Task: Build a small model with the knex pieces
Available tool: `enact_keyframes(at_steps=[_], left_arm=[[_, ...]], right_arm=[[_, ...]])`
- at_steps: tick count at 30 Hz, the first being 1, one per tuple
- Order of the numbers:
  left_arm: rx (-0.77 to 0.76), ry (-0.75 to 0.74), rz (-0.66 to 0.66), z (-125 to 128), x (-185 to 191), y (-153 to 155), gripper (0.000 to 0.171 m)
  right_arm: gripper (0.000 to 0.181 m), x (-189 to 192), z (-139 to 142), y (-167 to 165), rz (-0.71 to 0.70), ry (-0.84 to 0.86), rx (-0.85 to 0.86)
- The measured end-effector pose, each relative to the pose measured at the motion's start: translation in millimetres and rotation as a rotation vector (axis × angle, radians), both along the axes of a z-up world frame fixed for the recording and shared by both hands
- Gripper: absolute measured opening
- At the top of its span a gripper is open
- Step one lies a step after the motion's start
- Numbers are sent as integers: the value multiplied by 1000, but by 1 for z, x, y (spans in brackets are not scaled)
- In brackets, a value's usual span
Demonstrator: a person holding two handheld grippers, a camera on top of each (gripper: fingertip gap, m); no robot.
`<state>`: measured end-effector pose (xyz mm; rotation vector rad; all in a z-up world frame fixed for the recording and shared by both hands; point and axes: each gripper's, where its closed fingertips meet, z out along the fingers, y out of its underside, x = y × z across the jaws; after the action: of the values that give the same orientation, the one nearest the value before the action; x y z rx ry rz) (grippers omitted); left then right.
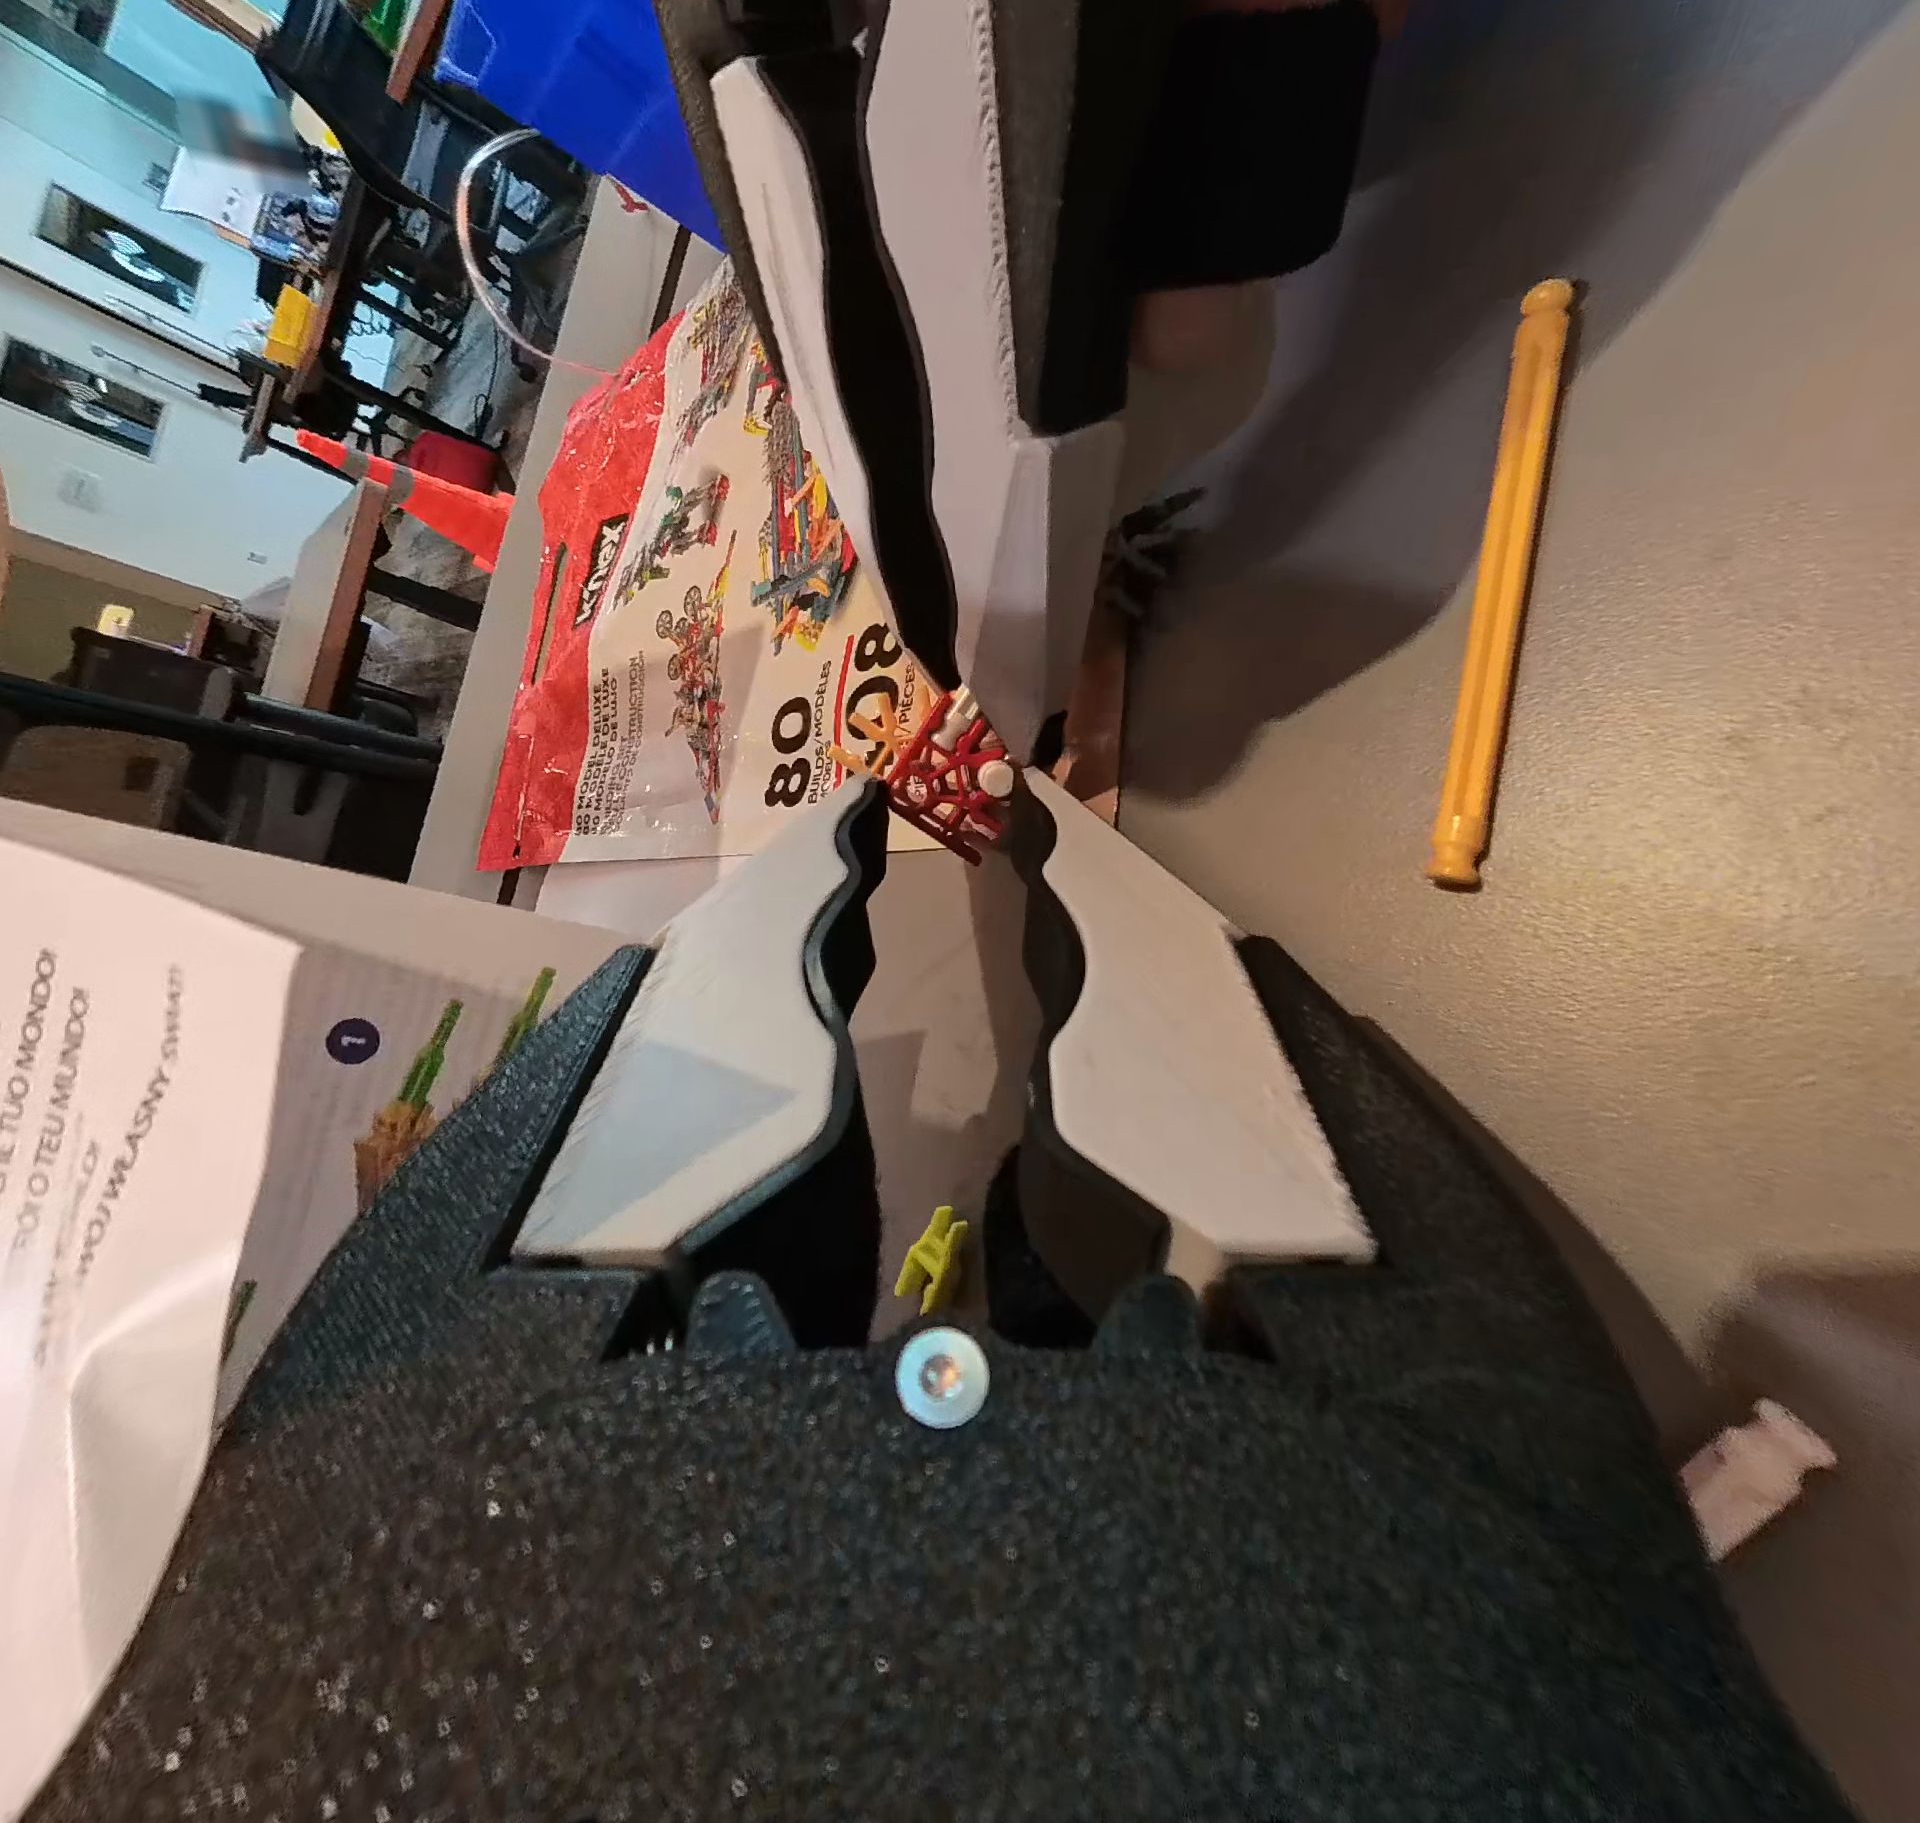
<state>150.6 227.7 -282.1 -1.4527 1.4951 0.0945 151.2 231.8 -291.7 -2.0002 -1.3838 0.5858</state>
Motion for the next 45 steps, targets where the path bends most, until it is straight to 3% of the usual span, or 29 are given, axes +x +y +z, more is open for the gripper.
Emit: enact_keyframes(at_steps=[14, 30, 45], left_arm=[[-11, 22, -58, 0, 0, -3, 22], [60, 97, -28, 0, 0, -5, 22], [-94, 82, -89, 2, -1, -11, 23]], right_arm=[[19, -4, 0, -3, -5, 13, -27], [17, -8, 0, -9, -49, -11, -70], [17, -3, -3, -14, 26, 29, -117]])
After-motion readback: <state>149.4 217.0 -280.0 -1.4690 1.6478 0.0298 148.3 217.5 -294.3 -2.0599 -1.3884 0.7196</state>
